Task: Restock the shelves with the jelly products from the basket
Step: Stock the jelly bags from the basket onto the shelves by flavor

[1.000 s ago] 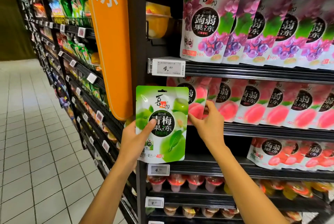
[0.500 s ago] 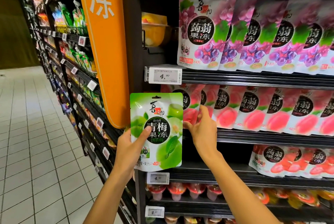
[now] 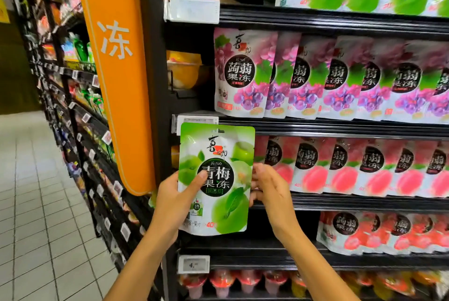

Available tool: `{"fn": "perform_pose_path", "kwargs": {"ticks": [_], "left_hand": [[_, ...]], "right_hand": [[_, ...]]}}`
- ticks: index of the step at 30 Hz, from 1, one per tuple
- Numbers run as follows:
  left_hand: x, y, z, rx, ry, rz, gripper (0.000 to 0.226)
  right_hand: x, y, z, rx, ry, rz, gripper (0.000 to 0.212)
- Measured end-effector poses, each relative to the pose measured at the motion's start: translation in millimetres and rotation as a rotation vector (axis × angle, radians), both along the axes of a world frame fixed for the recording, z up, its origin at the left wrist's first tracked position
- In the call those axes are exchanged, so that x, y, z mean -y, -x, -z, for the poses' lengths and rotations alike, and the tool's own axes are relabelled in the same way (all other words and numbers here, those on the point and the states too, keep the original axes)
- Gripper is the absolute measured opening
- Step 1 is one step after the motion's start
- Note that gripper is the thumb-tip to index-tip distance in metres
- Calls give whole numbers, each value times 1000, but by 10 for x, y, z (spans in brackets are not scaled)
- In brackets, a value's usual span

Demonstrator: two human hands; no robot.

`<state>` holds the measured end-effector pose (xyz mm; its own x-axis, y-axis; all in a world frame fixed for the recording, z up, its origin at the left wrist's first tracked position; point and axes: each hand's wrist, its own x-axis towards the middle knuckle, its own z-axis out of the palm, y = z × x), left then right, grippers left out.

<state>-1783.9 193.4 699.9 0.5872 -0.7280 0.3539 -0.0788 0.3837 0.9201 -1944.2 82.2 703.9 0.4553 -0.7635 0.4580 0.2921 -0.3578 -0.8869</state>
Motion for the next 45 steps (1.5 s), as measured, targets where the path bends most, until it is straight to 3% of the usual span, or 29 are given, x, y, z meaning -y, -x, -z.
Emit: {"fn": "perform_pose_path", "kwargs": {"ticks": [4, 10, 17, 22, 23, 28, 33, 35, 38, 45], "left_hand": [[108, 177, -462, 68, 40, 61, 33], [425, 393, -1659, 294, 162, 93, 45], [737, 466, -2767, 585, 310, -237, 64], [866, 540, -2913, 974, 251, -439, 53], [885, 536, -2923, 1010, 226, -467, 51], [944, 441, -2996, 1186, 135, -575, 42], [1018, 444, -3079, 1279, 109, -589, 39], [1049, 453, -3101, 1336, 114, -596, 40], [1119, 455, -3105, 1354, 92, -600, 37], [1227, 523, -2930, 1399, 97, -631, 38]], "right_hand": [[-79, 249, -416, -110, 169, -107, 25], [140, 510, -1517, 35, 261, 8, 9], [465, 471, -2853, 100, 286, 208, 13], [619, 287, -3298, 90, 254, 299, 18], [637, 256, -3357, 80, 237, 290, 18], [763, 104, -3610, 22, 162, 304, 55], [878, 15, -3808, 37, 111, 333, 60], [935, -12, -3848, 35, 126, 380, 53], [987, -55, -3817, 64, 216, 438, 21], [1007, 20, -3666, -28, 311, 422, 22]]}}
